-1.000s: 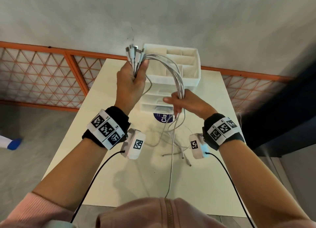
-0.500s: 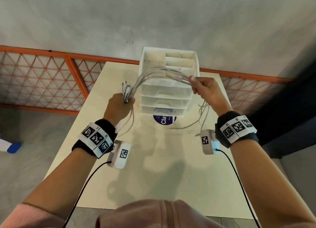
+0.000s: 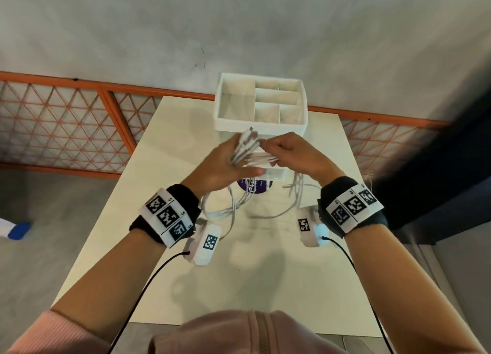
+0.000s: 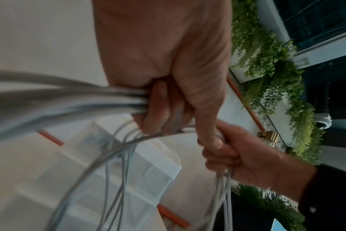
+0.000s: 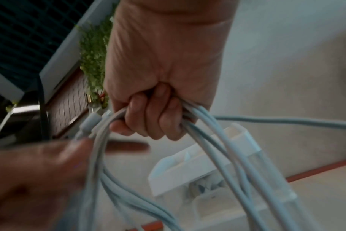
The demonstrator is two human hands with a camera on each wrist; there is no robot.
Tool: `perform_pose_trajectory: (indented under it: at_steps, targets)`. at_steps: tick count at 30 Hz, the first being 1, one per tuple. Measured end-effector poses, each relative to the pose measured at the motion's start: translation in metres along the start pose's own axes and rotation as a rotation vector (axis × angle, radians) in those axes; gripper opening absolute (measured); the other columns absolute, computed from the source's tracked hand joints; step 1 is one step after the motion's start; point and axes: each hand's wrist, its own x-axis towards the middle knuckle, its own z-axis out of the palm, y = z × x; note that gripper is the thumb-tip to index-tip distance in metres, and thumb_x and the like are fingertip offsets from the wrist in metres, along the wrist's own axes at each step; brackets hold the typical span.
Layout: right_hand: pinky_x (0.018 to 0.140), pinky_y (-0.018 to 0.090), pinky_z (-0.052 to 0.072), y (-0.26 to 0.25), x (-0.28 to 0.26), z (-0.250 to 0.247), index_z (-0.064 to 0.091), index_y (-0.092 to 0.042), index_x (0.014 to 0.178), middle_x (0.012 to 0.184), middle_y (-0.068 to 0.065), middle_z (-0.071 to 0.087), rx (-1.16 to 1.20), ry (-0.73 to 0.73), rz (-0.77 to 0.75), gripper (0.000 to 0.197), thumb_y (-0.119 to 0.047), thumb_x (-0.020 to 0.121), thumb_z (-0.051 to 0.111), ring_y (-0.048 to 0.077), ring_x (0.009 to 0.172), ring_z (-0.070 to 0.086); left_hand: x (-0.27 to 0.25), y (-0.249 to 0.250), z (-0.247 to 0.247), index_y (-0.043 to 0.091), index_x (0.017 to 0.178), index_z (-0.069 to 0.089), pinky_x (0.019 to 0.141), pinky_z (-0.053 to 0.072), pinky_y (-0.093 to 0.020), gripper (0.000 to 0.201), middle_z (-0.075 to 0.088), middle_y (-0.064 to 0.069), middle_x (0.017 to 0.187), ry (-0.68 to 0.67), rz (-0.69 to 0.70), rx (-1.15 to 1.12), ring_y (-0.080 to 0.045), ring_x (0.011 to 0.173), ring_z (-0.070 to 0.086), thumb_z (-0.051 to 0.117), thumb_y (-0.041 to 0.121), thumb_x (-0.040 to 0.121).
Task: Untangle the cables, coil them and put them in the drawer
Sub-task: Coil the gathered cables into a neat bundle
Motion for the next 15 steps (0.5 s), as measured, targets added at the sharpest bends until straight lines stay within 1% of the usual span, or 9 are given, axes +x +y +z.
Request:
perform_pose_trajectory:
  at_steps: [2, 3, 4, 6, 7, 8, 9, 12, 15]
  targets:
    - [0.047, 0.011, 0.034, -0.008, -0.001, -0.001, 0.062, -0.002, 0.07, 0.05, -0.01, 0.052, 0.139, 0.011, 0.002, 0.049, -0.037, 0.098, 0.043, 0.0, 0.041, 0.045, 0.003, -0.002, 0.007, 0.016, 0.109, 0.064, 0.072, 0.049, -0.021, 0.023, 0.069, 0.004, 0.086, -0.059, -0.044, 0.087, 0.002, 0.076, 0.063, 0.065, 0.024, 0.087]
    - [0.044, 0.013, 0.03, -0.008, -0.003, -0.002, 0.059, -0.002, 0.068, 0.046, -0.012, 0.047, 0.187, 0.018, 0.005, 0.051, -0.04, 0.098, 0.042, 0.001, 0.038, 0.038, 0.003, -0.002, 0.007, 0.014, 0.098, 0.066, 0.06, 0.043, -0.02, 0.016, 0.061, 0.006, 0.069, -0.062, -0.059, 0.148, 0.004, 0.058, 0.055, 0.061, 0.027, 0.09]
    - [0.043, 0.015, 0.027, -0.006, -0.006, -0.003, 0.057, 0.0, 0.069, 0.044, -0.012, 0.041, 0.214, 0.016, 0.003, 0.053, -0.043, 0.097, 0.044, 0.003, 0.039, 0.033, 0.004, -0.001, 0.006, 0.012, 0.09, 0.065, 0.054, 0.037, -0.02, 0.019, 0.054, 0.006, 0.061, -0.063, -0.056, 0.223, 0.002, 0.05, 0.048, 0.057, 0.03, 0.092]
    - [0.046, 0.019, 0.025, 0.005, -0.012, -0.003, 0.056, 0.002, 0.072, 0.047, -0.01, 0.036, 0.249, -0.01, -0.011, 0.052, -0.047, 0.09, 0.052, 0.008, 0.045, 0.029, 0.006, 0.003, 0.003, 0.01, 0.085, 0.062, 0.054, 0.034, -0.019, 0.027, 0.056, 0.0, 0.062, -0.036, -0.029, 0.349, -0.003, 0.054, 0.05, 0.053, 0.034, 0.093]
    - [0.047, 0.019, 0.025, 0.013, -0.015, -0.002, 0.057, -0.003, 0.072, 0.048, -0.01, 0.037, 0.263, -0.018, -0.004, 0.043, -0.044, 0.086, 0.058, 0.008, 0.047, 0.03, 0.007, 0.009, 0.001, 0.009, 0.084, 0.062, 0.055, 0.035, -0.018, 0.03, 0.059, -0.003, 0.065, 0.0, -0.007, 0.381, -0.008, 0.059, 0.053, 0.052, 0.036, 0.094]
    - [0.047, 0.02, 0.026, 0.02, -0.018, 0.0, 0.056, -0.009, 0.07, 0.048, -0.012, 0.039, 0.284, -0.029, 0.009, 0.033, -0.038, 0.083, 0.063, 0.007, 0.047, 0.031, 0.008, 0.013, -0.002, 0.009, 0.082, 0.061, 0.055, 0.035, -0.014, 0.031, 0.059, -0.002, 0.064, 0.039, 0.01, 0.395, -0.008, 0.06, 0.054, 0.052, 0.035, 0.094]
    - [0.048, 0.021, 0.026, 0.027, -0.02, 0.002, 0.055, -0.015, 0.066, 0.047, -0.012, 0.039, 0.307, -0.035, 0.027, 0.026, -0.031, 0.082, 0.068, 0.007, 0.046, 0.032, 0.009, 0.019, -0.003, 0.012, 0.078, 0.059, 0.054, 0.034, -0.01, 0.028, 0.056, 0.004, 0.061, 0.07, 0.037, 0.4, -0.001, 0.057, 0.052, 0.053, 0.034, 0.094]
    - [0.05, 0.021, 0.03, 0.043, -0.02, 0.009, 0.054, -0.024, 0.053, 0.046, -0.006, 0.04, 0.282, -0.027, 0.081, 0.034, -0.02, 0.082, 0.073, 0.01, 0.045, 0.033, 0.008, 0.028, 0.003, 0.02, 0.077, 0.055, 0.054, 0.035, -0.004, 0.018, 0.049, 0.017, 0.059, 0.111, 0.122, 0.418, 0.012, 0.051, 0.049, 0.056, 0.028, 0.093]
    - [0.059, 0.019, 0.039, 0.058, -0.02, 0.01, 0.045, -0.018, 0.047, 0.043, -0.003, 0.04, 0.168, -0.057, 0.178, 0.045, -0.031, 0.078, 0.075, 0.011, 0.044, 0.036, 0.008, 0.03, 0.004, 0.024, 0.061, 0.046, 0.047, 0.034, -0.008, 0.034, 0.043, 0.013, 0.05, 0.241, 0.13, 0.377, 0.005, 0.041, 0.046, 0.057, 0.027, 0.093]
